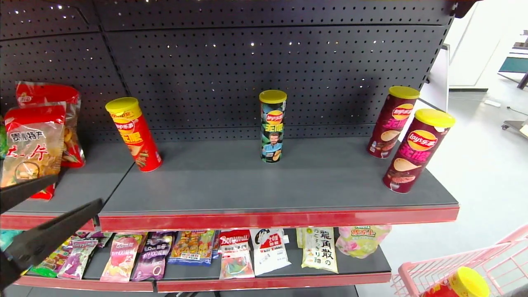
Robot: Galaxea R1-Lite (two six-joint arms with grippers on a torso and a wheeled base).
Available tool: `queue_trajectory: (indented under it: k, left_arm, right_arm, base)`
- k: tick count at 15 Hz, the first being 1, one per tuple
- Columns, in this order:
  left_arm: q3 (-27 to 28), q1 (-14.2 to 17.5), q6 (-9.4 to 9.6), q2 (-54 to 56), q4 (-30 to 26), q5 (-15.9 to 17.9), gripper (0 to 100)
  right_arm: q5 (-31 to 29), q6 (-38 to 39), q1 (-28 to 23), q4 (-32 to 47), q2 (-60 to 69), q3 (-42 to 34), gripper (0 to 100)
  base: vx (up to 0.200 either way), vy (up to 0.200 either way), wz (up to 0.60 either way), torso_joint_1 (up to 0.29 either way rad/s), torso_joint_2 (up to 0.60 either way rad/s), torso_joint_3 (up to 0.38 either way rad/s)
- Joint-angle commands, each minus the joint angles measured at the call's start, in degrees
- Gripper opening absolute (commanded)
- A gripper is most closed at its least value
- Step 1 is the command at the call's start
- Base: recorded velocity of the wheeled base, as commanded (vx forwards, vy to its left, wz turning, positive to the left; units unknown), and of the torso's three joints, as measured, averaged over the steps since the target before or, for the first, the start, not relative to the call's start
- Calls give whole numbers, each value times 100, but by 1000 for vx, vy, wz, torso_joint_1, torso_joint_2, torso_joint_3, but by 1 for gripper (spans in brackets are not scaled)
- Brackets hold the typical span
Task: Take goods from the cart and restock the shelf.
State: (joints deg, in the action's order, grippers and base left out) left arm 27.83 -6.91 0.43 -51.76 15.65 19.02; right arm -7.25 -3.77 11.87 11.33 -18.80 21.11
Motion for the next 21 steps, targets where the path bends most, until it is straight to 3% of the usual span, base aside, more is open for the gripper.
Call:
queue_trajectory:
  k: [1, 2, 3, 6, 9, 13, 17, 21]
  left_arm:
    - [882, -284, 247, -3428, 1599, 1324, 100]
    - [1066, -293, 265, -3824, 1748, 1588, 100]
    - [1357, -337, 406, -4272, 1933, 1755, 100]
    - [2200, -522, 775, -5292, 2082, 1965, 100]
    - [3229, -671, 792, -5968, 2196, 2168, 100]
    - [4108, -926, 801, -6575, 2249, 2027, 100]
    - [5153, -961, 792, -7058, 2214, 1913, 100]
    - [5610, -1014, 775, -7331, 2170, 1746, 100]
  right_arm:
    - [40, 175, 8, -43, -476, -20, 0]
    - [40, 254, 17, -51, -502, -20, 0]
    - [40, 333, 8, -51, -537, -28, 0]
    - [22, 350, -10, -51, -502, -81, 0]
    - [-13, 350, -18, -51, -484, -72, 0]
    - [-136, 350, -18, -51, -458, -20, 0]
    - [-162, 342, -27, -51, -458, 7, 0]
    - [-162, 342, -36, -51, -449, 16, 0]
  base:
    - [0, 0, 0, 0, 0, 0]
    - [0, 0, 0, 0, 0, 0]
    - [0, 0, 0, 0, 0, 0]
    - [0, 0, 0, 0, 0, 0]
    - [0, 0, 0, 0, 0, 0]
    - [0, 0, 0, 0, 0, 0]
    - [0, 0, 0, 0, 0, 0]
    - [0, 0, 0, 0, 0, 0]
